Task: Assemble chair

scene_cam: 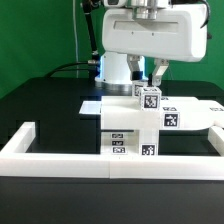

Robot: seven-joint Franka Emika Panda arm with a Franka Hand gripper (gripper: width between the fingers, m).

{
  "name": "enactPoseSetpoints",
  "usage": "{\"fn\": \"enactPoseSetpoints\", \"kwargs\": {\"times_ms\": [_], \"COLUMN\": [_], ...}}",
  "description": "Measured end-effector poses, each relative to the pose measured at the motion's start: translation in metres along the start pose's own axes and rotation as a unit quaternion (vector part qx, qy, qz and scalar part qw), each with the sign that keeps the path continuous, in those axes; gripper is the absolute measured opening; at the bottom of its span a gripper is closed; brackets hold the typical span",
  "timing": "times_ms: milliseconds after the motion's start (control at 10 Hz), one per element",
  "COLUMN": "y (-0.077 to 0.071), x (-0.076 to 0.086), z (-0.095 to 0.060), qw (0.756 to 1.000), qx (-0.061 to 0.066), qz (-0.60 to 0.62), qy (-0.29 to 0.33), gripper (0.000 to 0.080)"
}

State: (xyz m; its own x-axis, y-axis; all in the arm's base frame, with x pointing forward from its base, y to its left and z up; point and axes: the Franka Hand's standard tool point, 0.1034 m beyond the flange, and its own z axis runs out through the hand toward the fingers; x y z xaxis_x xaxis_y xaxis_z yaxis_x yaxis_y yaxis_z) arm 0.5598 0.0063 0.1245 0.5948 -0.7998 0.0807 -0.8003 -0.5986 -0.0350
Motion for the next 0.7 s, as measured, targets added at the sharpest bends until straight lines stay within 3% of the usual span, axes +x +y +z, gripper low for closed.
{"fn": "enactPoseSetpoints", "kwargs": {"times_ms": [400,500,600,700], "y": [-0.0004,0.0005,-0.0001,-0.0008], "x": [-0.0008,-0.0015,-0.0021,-0.0034], "z": [0.0002,0.0004,-0.0001,-0.0009], "qw": [1.000,1.000,1.000,0.997], "qx": [0.001,-0.001,-0.001,0.000], "qz": [0.023,0.006,-0.022,-0.079], "qy": [-0.001,-0.003,-0.003,-0.003], "gripper": [0.0285,0.0465,0.0465,0.0606]}}
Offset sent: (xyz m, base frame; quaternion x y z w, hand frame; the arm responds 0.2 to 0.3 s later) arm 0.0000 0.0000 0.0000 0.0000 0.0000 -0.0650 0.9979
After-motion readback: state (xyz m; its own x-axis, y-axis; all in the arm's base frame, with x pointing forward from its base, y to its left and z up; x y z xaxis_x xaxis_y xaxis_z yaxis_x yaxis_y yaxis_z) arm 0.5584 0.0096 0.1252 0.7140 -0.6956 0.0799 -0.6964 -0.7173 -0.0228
